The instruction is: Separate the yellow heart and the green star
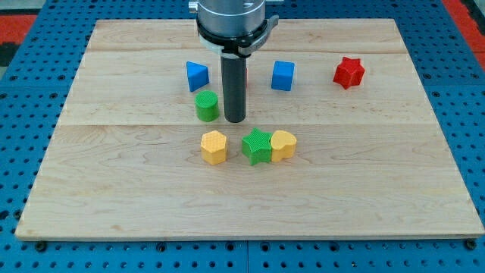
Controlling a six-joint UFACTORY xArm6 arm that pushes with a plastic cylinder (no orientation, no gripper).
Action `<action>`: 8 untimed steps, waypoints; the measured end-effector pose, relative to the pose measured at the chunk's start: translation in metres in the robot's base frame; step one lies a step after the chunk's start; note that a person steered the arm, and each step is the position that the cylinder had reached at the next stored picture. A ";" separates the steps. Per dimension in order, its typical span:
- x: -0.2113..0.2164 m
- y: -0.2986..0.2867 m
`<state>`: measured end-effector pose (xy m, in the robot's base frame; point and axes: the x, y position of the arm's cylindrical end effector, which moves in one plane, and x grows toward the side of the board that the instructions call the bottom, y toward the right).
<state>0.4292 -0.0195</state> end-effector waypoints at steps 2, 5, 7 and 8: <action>-0.009 -0.019; 0.008 0.047; 0.037 0.033; 0.041 0.031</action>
<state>0.4699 0.0118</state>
